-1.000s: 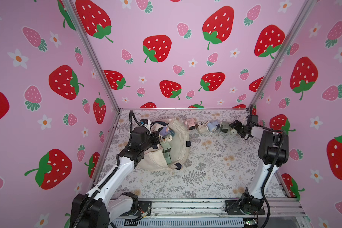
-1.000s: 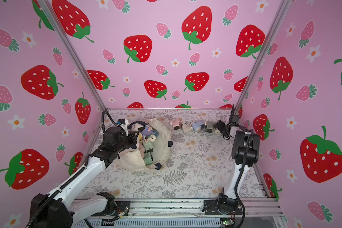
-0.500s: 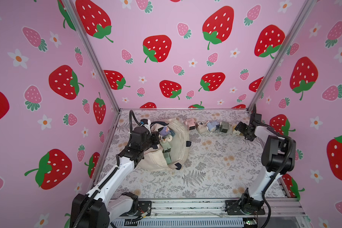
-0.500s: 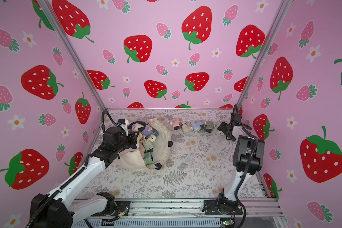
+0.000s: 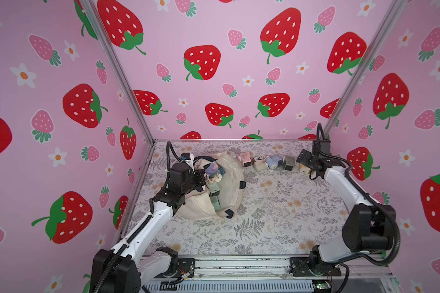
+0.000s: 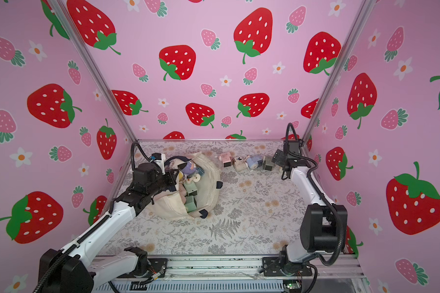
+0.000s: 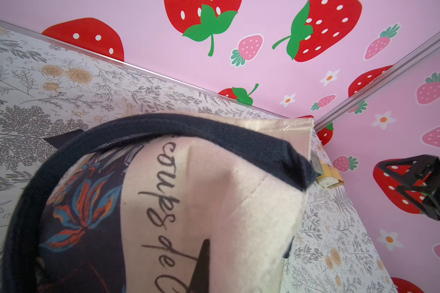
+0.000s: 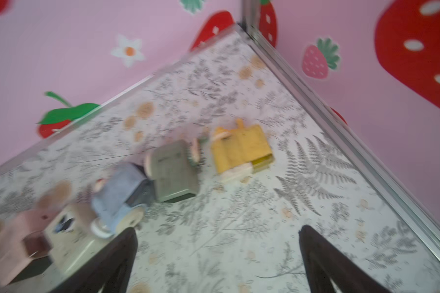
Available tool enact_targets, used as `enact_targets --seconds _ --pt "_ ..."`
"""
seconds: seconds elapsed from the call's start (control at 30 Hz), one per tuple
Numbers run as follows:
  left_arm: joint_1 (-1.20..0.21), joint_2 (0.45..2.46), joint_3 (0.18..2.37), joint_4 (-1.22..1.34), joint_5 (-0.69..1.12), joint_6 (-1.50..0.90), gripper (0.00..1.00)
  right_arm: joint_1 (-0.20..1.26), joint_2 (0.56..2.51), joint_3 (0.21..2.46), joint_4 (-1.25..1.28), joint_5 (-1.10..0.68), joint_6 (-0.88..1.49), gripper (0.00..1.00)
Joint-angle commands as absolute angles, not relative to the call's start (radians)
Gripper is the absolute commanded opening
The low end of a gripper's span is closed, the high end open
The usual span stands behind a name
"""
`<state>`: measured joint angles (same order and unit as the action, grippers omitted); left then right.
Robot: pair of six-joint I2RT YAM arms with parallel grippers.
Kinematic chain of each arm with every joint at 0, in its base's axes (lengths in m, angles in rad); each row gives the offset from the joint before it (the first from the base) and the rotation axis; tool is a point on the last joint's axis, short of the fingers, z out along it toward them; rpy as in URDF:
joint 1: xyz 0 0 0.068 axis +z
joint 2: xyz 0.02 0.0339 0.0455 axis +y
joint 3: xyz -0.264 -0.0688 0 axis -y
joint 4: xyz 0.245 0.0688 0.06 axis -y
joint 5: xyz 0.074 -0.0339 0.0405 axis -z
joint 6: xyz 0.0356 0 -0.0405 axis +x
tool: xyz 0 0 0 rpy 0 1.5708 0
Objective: Take out the pencil sharpeners from the tote bags
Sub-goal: Place the pencil sharpener at the center of the board, then adjust the canvas bag at the center of the board.
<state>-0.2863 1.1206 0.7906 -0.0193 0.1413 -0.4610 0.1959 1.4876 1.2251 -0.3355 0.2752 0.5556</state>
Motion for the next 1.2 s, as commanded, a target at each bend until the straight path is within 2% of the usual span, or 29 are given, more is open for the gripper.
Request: enact_targets --seconds 0.0,0.07,0.17,0.23,0.27,0.37,0.5,0.57,0.8,0.9,1.0,1.17 --pt "-0.293 1.108 0.79 -0.034 0.174 -0.466 0.0 0.334 1.404 1.191 -0.28 0.357 0.511 0.99" --pt "-0.293 1.108 0.787 -0.031 0.177 -0.468 0.0 0.436 1.371 1.16 -0.24 0.354 0.498 0.99" --pt "-0.293 1.114 0.789 -0.029 0.188 -0.469 0.0 0.576 1.331 1.066 -0.109 0.257 0.471 0.99" --pt "-0.292 1.116 0.784 -0.03 0.193 -0.47 0.0 0.664 1.332 1.009 -0.033 0.195 0.474 0.89" --pt "-0.293 1.113 0.773 -0.027 0.189 -0.472 0.0 0.706 1.343 0.992 -0.009 0.179 0.471 0.87" --pt "-0.293 1.106 0.728 0.015 0.178 -0.483 0.0 0.837 1.404 0.968 0.026 0.155 0.439 0.8" --pt "-0.293 1.113 0.736 0.018 0.205 -0.486 0.0 1.017 1.502 0.953 0.079 0.21 0.348 0.76" --pt "-0.294 1.112 0.739 0.016 0.211 -0.489 0.0 1.065 1.561 0.957 0.09 0.244 0.351 0.75" --pt "-0.294 1.097 0.747 0.014 0.219 -0.493 0.0 1.22 1.789 1.046 0.174 0.18 0.29 0.63" --pt "-0.293 1.085 0.754 0.013 0.213 -0.489 0.0 1.299 1.838 1.083 0.224 0.16 0.184 0.63" --pt "-0.292 1.075 0.77 0.009 0.198 -0.481 0.0 1.348 1.871 1.127 0.227 0.046 0.123 0.65" --pt "-0.293 1.079 0.781 0.057 0.187 -0.472 0.0 1.346 1.849 1.108 0.262 0.078 0.017 0.76"
